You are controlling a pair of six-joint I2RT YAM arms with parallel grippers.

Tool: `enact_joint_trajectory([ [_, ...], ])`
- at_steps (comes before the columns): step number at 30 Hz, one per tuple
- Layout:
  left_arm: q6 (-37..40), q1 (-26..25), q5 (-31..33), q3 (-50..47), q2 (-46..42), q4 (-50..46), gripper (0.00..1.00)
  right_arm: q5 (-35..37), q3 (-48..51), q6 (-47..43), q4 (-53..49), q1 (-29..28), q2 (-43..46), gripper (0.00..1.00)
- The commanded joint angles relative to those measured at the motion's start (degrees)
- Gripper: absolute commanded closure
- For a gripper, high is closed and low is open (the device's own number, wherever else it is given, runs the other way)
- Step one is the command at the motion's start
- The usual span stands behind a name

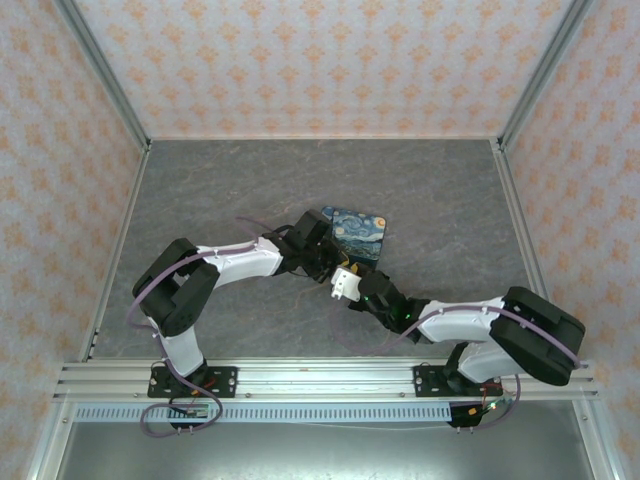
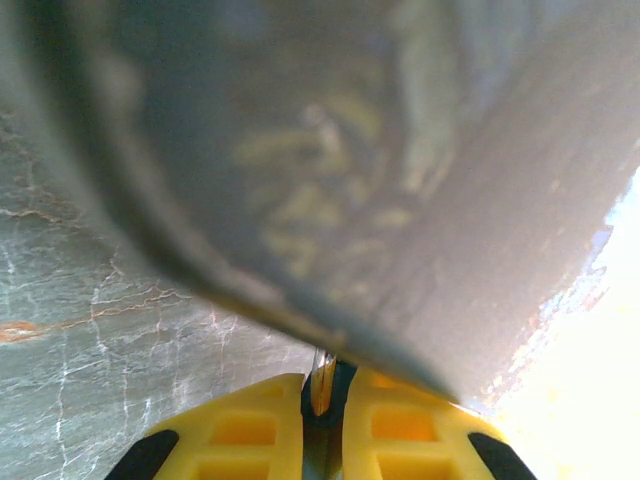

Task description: Unlock a padlock with a key

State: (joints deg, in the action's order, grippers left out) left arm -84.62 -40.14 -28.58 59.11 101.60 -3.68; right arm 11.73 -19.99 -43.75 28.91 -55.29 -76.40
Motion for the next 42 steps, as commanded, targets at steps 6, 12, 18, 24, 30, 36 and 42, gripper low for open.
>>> enact_joint_trajectory([
  [6,-1.3,-0.6,-1.7,1.4,-0.5,-0.9,1.00,2.0,-2.7,0.1,1.1,0.3,-2.1,0.78],
  [12,-1.2,-0.6,-1.7,1.3,-0.6,-0.9,1.00,3.1,-2.7,-0.2,1.3,0.4,-2.9,0.85],
  [18,-1.2,-0.5,-1.9,1.3,-0.6,-0.8,1.00,4.0,-2.4,0.1,1.3,0.6,-2.4,0.97],
  [24,-1.2,-0.6,-2.0,1.3,-0.8,-0.9,1.00,3.6,-3.2,2.5,-0.7,0.8,0.0,1.00],
  [30,-1.0,-0.6,-2.0,1.4,-1.1,-0.9,1.00,-0.1,-6.8,8.9,-6.4,1.2,1.5,1.00],
  [36,-0.8,-0.6,-1.7,1.3,-1.4,-1.4,1.00,-5.6,-8.3,19.6,-6.9,3.1,0.5,1.00],
  [42,-0.9,-0.6,-1.6,1.1,-1.3,-1.2,1.00,-10.0,-5.0,32.2,0.6,5.0,-0.2,1.00],
])
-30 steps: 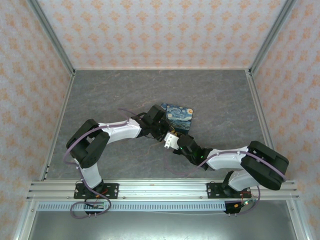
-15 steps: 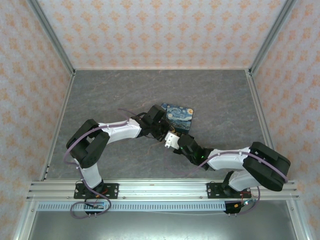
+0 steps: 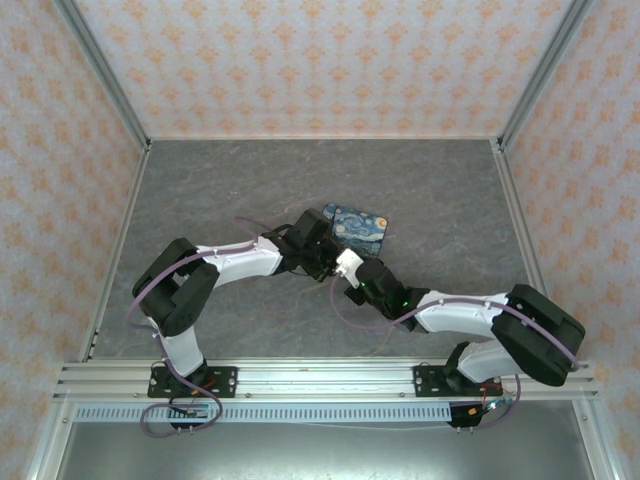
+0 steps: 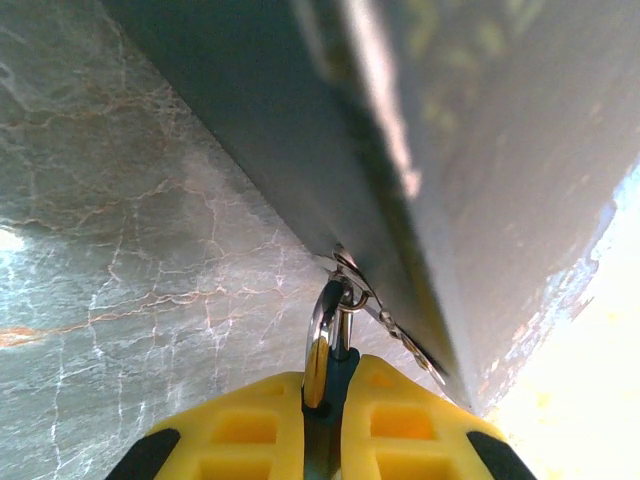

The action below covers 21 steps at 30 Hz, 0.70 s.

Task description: Unlock a padlock with a key

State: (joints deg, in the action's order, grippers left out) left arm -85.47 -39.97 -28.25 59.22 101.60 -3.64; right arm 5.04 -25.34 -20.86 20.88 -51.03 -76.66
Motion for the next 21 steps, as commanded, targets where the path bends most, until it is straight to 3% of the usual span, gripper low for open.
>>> enact_joint_trajectory([
  [1,0.0,-0.8,-2.0,1.1,-1.1,-1.3,1.00,-4.0,0.7,10.8,9.5,0.9,-0.4,1.00],
  [11,1.4,-1.0,-0.8,0.5,-1.0,-2.1,1.00,-4.9,1.4,16.5,9.4,1.1,-1.1,1.00],
  [14,2.4,-1.0,-1.0,0.8,-0.8,-2.3,0.86,-5.6,1.6,20.3,9.5,1.1,-1.0,1.00],
  [21,5.5,-0.8,0.5,1.2,-1.3,-5.2,0.69,-6.0,3.3,29.7,12.4,1.2,-1.7,1.00],
])
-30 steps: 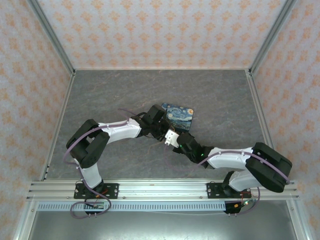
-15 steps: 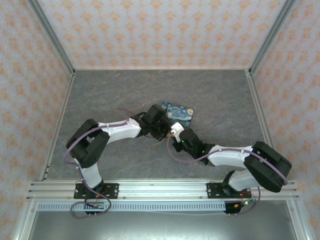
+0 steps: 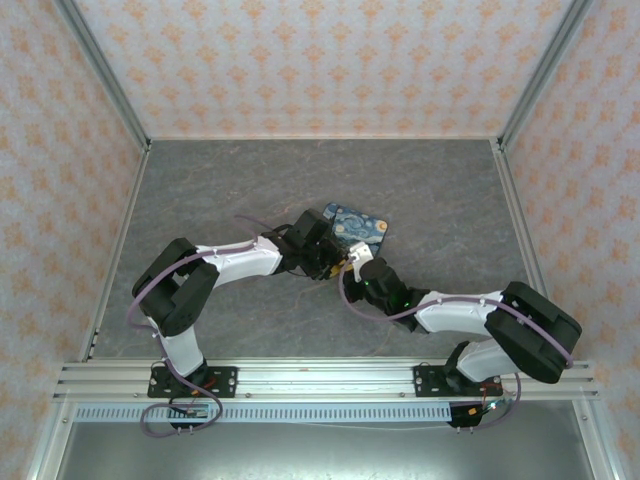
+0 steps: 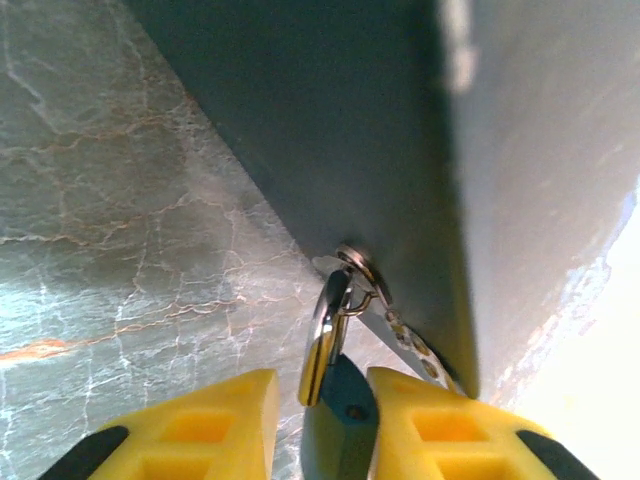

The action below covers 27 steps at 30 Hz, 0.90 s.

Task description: Unlock a padlock with a key

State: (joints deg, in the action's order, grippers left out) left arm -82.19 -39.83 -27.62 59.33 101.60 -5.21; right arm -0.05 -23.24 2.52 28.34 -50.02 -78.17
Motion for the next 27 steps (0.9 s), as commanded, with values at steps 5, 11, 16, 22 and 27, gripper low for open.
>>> enact_joint_trajectory([
  [5,4.1,0.0,1.3,-0.8,-3.3,-5.8,0.62,-0.6,1.6,11.2,3.8,0.2,-0.3,1.00],
  [11,6.4,1.8,2.0,-4.9,-7.5,-5.0,0.51,-2.7,1.9,18.4,3.9,0.3,0.2,1.00],
  [16,11.7,3.5,2.9,-4.9,-11.5,-6.8,0.41,-4.8,2.8,25.0,5.1,0.5,0.5,1.00],
  [22,16.2,5.3,5.3,-4.8,-15.6,-9.7,0.37,-7.3,4.0,33.6,6.3,0.6,0.1,1.00],
  [27,17.3,6.4,6.9,-6.2,-18.3,-10.0,0.34,-7.4,6.0,42.9,9.1,0.9,-0.6,1.00],
])
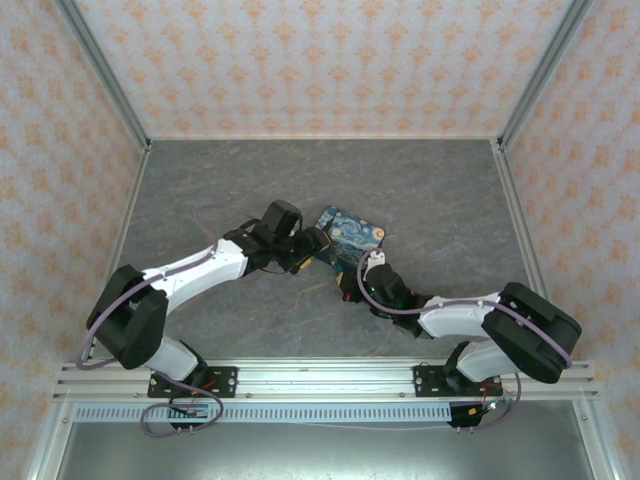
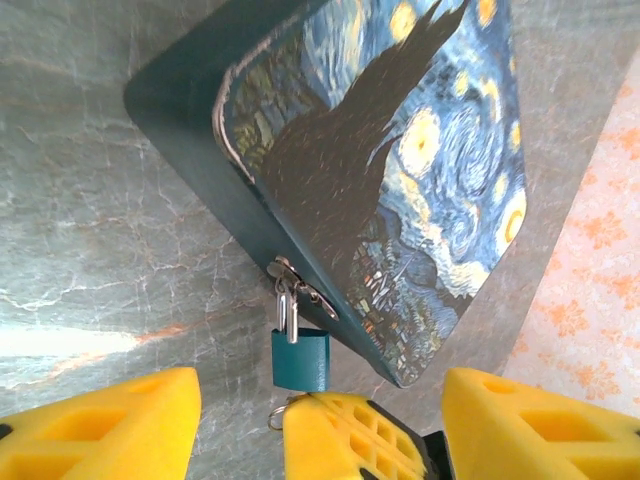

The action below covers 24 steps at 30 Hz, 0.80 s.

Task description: Unlock a padlock with a key

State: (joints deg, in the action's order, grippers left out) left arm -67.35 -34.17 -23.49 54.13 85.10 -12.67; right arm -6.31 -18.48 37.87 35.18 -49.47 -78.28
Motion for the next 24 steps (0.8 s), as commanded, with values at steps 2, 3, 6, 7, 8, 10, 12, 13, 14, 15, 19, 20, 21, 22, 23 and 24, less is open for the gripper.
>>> enact_joint_trajectory([
  [2,2.6,1.0,2.9,-1.6,-2.4,-2.3,0.33,-2.1,1.3,10.4,2.5,0.6,-1.4,1.00],
  [3,2.6,1.1,2.9,-1.8,-2.5,-2.2,0.33,-2.4,1.4,11.4,2.8,0.6,-1.7,1.00],
  [6,2.9,1.2,3.1,-2.0,-3.1,-2.1,0.33,-3.1,1.2,14.7,3.3,0.8,-3.1,1.00],
  [7,3.1,1.4,3.1,-2.2,-3.3,-2.1,0.33,-3.2,1.2,15.8,3.2,1.0,-3.5,1.00],
  [8,3.3,1.5,3.3,-2.2,-3.4,-2.2,0.33,-3.3,1.4,17.0,3.5,1.2,-3.9,1.00],
  [10,3.7,1.8,3.3,-2.3,-3.8,-2.4,0.32,-3.8,1.7,18.9,4.4,1.7,-4.7,1.00],
  [12,4.3,2.3,3.4,-2.3,-4.0,-2.6,0.32,-3.9,2.3,20.4,5.9,2.2,-5.1,1.00],
  [13,4.7,2.6,3.5,-2.3,-4.0,-2.7,0.30,-4.1,2.2,21.0,6.1,2.4,-5.3,0.99],
  [14,5.1,3.0,3.7,-2.2,-4.1,-2.8,0.30,-4.4,2.2,21.0,6.0,2.5,-5.2,0.98],
  [15,5.6,3.3,3.8,-2.1,-4.2,-2.9,0.29,-4.3,2.0,20.5,5.6,2.5,-4.9,0.94],
  [19,8.9,5.0,5.3,-0.7,-3.8,-5.1,0.26,-3.5,1.4,17.7,1.1,2.5,-2.0,0.84],
  [20,9.7,5.4,5.5,-0.2,-3.6,-5.8,0.26,-3.0,1.3,17.2,-0.3,2.6,-1.1,0.81],
  [21,10.4,6.0,5.6,0.3,-3.3,-6.5,0.25,-2.6,1.3,16.3,-1.9,2.6,0.2,0.77],
  [22,11.2,6.5,5.4,0.7,-3.0,-6.7,0.25,-1.9,1.2,15.3,-3.9,2.6,1.5,0.74],
  [23,11.7,7.1,5.4,1.0,-2.9,-7.0,0.25,-1.3,1.1,14.6,-5.8,2.7,2.9,0.71],
  [24,12.4,7.6,5.2,1.3,-2.6,-7.0,0.25,-0.6,0.9,13.7,-7.8,2.8,4.6,0.68],
])
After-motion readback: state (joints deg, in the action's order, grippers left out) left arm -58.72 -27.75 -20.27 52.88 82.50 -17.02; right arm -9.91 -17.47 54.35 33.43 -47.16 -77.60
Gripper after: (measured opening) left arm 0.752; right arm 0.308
